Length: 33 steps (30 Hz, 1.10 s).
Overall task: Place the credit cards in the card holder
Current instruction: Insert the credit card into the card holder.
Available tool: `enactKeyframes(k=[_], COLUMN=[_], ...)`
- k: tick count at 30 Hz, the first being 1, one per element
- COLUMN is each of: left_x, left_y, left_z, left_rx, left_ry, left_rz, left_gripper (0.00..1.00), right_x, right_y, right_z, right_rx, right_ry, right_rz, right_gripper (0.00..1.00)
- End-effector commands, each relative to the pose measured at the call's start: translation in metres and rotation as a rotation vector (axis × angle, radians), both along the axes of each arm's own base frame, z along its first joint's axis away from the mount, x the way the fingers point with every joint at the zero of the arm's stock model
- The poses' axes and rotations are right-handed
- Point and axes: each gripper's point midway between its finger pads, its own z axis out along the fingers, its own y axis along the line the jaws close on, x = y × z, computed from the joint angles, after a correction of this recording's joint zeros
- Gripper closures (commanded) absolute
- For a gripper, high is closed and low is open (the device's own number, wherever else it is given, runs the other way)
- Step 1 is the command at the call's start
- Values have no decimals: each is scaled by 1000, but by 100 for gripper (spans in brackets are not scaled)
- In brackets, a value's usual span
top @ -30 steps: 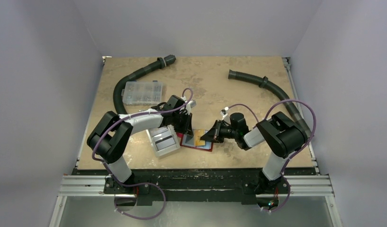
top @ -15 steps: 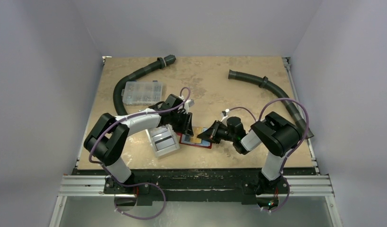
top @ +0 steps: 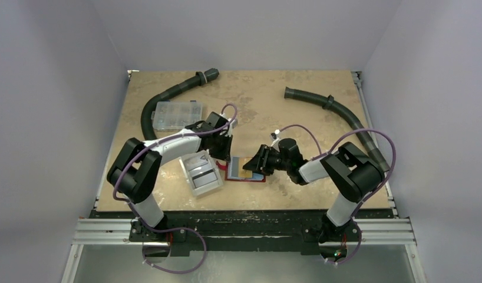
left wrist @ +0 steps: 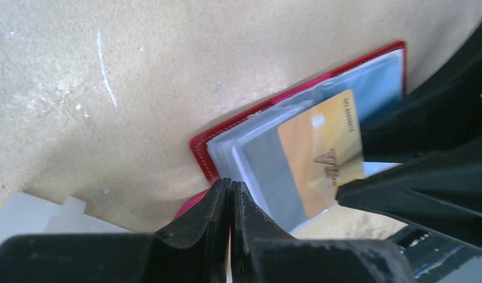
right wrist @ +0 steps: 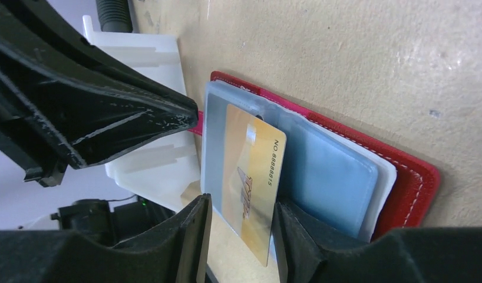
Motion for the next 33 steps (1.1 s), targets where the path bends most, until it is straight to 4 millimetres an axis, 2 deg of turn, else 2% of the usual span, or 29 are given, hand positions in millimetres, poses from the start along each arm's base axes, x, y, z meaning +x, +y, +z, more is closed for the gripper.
enactKeyframes(k=[1, 3, 6, 12, 15, 18, 20, 23, 27, 33], left_x=[12, 11, 3, -9, -9, -11, -16, -21, -30, -36], left_y=[12, 16, 10, -19, -30, -42, -52, -62, -74, -77], left_z=[-5, -11, -22, -34, -32, -28, -24, -18, -10, -1], left_rx=[86, 121, 134, 59, 12, -40, -90, -155, -240, -288], left_ry=[-38, -24, 9, 56, 63, 74, 91, 105, 136, 135], left_rz=[0, -5, -42, -97, -106, -119, -130, -141, -150, -138], left_gripper=[96, 99, 100, 100, 100, 100, 100, 100, 100, 100], right_x=[-10, -9, -7, -6, -8, -14, -11, -4, -3, -6], right_y=[-28, -33, -39, -41, -24, 1, 10, 17, 29, 34], right_z=[-38, -37, -36, -34, -26, -10, -6, -7, 4, 12], right_rx=[-234, -272, -330, -415, -422, -397, -413, -421, -364, -230], right_ry=[24, 5, -20, -78, -141, -225, -263, -276, -228, 14], right_rz=[28, 33, 47, 131, 198, 260, 275, 290, 222, -22], right_gripper=[50, 49, 49, 49, 49, 44, 39, 37, 36, 35])
